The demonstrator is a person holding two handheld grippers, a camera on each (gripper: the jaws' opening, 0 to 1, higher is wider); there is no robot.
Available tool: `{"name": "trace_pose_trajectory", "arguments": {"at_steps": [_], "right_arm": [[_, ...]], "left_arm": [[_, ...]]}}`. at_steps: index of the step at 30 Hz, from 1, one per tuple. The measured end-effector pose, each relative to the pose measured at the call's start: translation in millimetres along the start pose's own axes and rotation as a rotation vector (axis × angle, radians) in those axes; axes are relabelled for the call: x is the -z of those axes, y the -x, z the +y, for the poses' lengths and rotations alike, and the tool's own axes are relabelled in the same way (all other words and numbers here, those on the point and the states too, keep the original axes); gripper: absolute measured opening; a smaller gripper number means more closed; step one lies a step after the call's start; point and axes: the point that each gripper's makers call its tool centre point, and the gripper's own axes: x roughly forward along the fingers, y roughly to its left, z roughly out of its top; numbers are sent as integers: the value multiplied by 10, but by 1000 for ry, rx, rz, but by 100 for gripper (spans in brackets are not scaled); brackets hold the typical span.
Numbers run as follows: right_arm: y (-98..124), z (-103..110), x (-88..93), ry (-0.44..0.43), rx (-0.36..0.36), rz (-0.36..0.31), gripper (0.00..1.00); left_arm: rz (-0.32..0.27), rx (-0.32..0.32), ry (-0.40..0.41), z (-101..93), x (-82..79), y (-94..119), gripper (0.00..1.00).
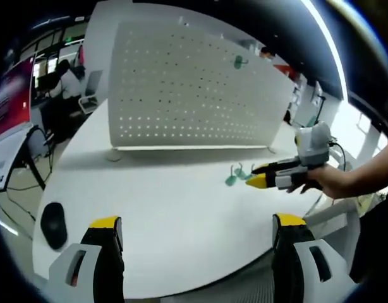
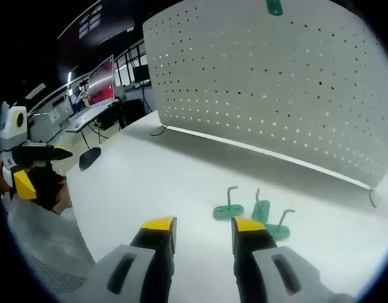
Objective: Insert the hook assembly into the mounting plate slot until the hook locks in place.
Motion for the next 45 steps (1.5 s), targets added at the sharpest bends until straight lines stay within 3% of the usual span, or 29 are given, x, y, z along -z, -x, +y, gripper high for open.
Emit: {"name": "trace_pose_trajectory", "arguments": {"at_steps": [15,18,24,34,39,45], "right_arm": [[-504,-221,-39,-70,63,52,27],[-543,-228,-58,-131,63,42,26],[-638,-311,-135,-141,99,44,21],[-784,-272,-143,-97,81,87,13],[-797,-257,-130,-51,75,103,5],[-770,-241,-118,-31,76,108,2]], "left_arm": [[19,-5,11,22,48,-22,100],[20,-11,16,47,46,-17,100],[19,-20,28,79,49,-26,100],[7,-24,49,64,29,-79,100],[14,-20,42,42,44,-80,100],[15,-26,44,56,54,-71,100]]}}
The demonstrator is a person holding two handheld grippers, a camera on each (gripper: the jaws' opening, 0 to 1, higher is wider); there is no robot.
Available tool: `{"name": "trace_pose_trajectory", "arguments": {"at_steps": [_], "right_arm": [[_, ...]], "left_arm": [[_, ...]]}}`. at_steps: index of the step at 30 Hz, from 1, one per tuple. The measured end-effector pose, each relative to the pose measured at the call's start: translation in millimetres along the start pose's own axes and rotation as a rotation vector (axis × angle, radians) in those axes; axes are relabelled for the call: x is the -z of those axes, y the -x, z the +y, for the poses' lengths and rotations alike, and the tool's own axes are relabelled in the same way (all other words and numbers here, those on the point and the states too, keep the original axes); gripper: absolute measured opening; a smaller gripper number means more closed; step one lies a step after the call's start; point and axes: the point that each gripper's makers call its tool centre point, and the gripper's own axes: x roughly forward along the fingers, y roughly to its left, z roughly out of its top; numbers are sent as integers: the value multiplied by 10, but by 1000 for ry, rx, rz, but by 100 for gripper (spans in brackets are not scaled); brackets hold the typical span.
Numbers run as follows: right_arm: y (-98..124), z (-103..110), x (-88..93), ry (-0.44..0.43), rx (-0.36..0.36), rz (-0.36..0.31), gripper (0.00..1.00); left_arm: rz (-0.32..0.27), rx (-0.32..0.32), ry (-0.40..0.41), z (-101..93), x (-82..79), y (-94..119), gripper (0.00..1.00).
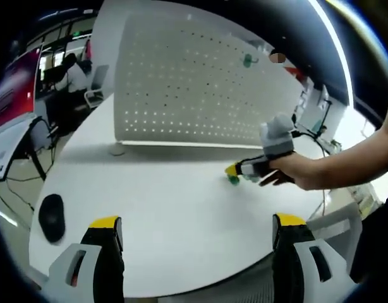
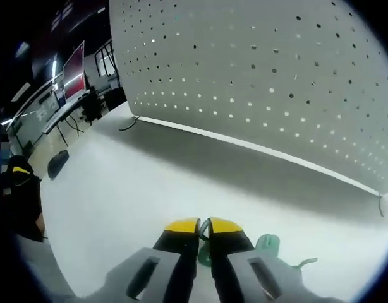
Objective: Insert the hook assembly into the mounting plate slot until the hook locks in place.
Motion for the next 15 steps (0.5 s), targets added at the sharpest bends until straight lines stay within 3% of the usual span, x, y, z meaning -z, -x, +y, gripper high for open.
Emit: {"name": "trace_pose_trajectory", "arguments": {"at_steps": [10,15], "right_arm": [[61,-43,21,-24,14,-11,0],[144,-47,-51,-48,16,-45,0]], "left_arm": [[-1,6,-8,-9,-24,6,100],[-7,7,-16,-19,-55,16,100]]}}
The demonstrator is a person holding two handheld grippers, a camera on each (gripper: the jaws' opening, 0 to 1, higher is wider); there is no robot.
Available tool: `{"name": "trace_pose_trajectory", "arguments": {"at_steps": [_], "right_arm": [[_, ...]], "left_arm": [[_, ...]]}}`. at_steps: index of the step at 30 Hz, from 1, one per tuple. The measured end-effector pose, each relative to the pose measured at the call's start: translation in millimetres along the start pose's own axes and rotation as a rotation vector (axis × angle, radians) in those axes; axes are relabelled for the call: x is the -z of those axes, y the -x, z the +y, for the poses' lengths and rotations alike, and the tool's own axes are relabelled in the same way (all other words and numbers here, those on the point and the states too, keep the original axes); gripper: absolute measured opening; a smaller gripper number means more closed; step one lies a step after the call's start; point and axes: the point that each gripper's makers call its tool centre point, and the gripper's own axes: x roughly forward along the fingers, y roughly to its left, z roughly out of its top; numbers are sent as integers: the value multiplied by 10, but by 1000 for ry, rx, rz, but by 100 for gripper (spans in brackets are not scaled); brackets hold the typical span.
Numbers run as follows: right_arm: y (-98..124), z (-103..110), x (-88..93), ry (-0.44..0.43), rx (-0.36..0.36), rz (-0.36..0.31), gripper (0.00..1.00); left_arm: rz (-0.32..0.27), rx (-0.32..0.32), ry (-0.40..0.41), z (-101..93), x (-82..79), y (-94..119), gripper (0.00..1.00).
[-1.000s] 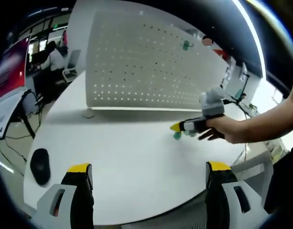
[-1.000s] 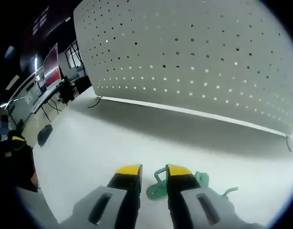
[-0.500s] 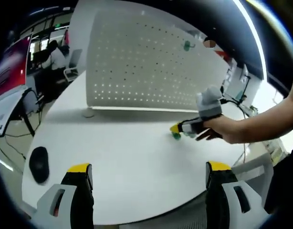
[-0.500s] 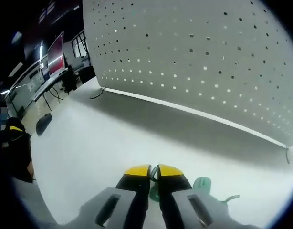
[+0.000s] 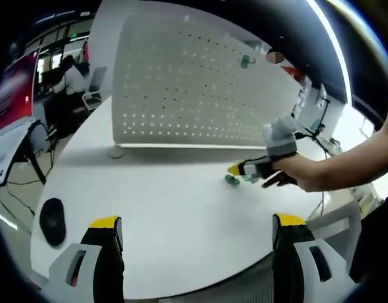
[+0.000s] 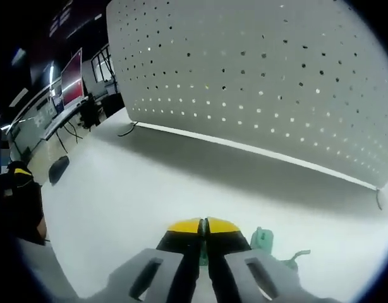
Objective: Insert the hook assembly into the mounting plate slot until the hook locks in place.
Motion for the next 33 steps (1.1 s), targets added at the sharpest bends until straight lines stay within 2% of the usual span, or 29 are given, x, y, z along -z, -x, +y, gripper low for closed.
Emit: {"name": "trace_pose_trajectory", "arguments": {"at_steps": [5,14,19,22,23,24,25,26,33], "right_arm": [[108,21,-190,14,2,-50,0],[408,99,-641,-45,-27,-184,0],[667,288,-875,-79,-93,-265,0],[832,448,-983,-86,-146,-308,0],[904,550,-1026,-109,-186,-332,0],[933,564,-1016,-106,-184,-326,0],[1003,646,-1058,-136,-217,-353,0],[1041,666,-1058,-141,-217,-356,0],[1296,1033,-1099,-140,-294,-412,0]], "left_arm": [[-7,1,-17,-14,-58,9,100],[-6,-6,-61,-20,-179,19,100],[-5,13,-68,-84,-274,-27,100],[-21,19,-56,-116,-381,-65,100],[-23,23,-49,-126,-403,-76,100],[-27,29,-36,-144,-431,-91,100],[-28,28,-27,-148,-445,-99,100],[-25,25,-13,-150,-451,-106,100],[-31,32,44,-172,-534,-148,99]]}}
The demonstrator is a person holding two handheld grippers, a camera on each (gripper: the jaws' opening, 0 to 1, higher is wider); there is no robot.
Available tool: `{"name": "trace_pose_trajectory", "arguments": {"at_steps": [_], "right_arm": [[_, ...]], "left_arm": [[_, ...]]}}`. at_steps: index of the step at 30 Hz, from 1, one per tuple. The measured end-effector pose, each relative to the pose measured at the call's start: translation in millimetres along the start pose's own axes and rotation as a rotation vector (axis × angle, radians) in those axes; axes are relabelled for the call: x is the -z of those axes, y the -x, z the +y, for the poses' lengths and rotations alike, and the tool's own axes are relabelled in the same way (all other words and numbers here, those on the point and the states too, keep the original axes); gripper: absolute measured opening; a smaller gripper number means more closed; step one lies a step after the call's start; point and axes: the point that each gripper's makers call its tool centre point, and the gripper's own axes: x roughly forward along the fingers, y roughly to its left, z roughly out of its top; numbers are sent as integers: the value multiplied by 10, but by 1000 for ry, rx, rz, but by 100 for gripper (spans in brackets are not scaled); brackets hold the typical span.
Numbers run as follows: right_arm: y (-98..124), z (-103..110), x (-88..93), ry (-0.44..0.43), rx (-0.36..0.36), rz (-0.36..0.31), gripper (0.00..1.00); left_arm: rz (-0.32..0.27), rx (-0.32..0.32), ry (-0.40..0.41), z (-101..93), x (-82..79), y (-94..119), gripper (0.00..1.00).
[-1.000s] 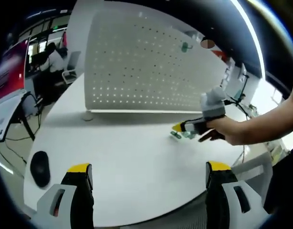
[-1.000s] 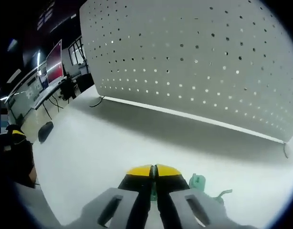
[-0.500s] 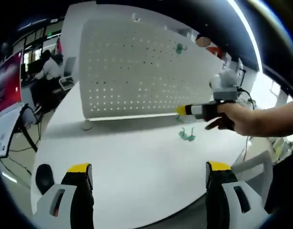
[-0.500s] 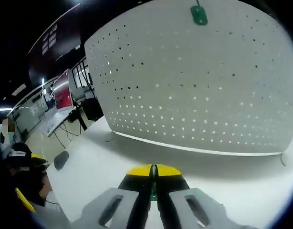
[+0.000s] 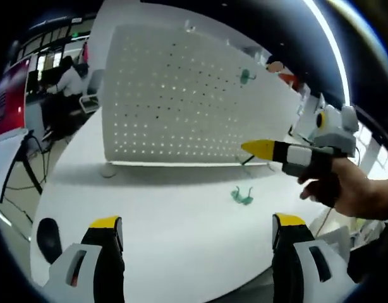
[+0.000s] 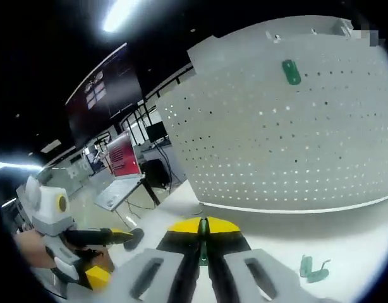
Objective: Insert the hook assembly into the mounting plate slot until the hook locks in place.
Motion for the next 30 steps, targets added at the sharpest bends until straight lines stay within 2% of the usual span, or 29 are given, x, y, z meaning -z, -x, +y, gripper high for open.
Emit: {"name": "trace_pose_trajectory", "arguments": {"at_steps": [7,11,14,17,22,25,28,30], "right_arm": [[22,362,4,21,-78,-19,0],[26,485,-6,18,-98,-30,0],[35,561,-6,30,-111,-40,0],[62,658,-28,30,-136,-65,0],[111,802,-82,47,-169,-124,0],[143,840,-79,32,-177,-140,0],[167,894,-70,38,-193,-149,0],[181,902,-74,37,-197,-154,0]], "left_arm": [[-17,31,42,-61,-96,-21,95],[-38,60,68,-117,-145,-11,89],[-49,64,85,-127,-168,-8,89],[-49,82,92,-175,-170,7,80],[-61,134,151,-272,-165,31,70],[-70,156,171,-320,-171,47,60],[-90,162,186,-357,-203,80,57],[-103,202,230,-434,-249,108,51]]}}
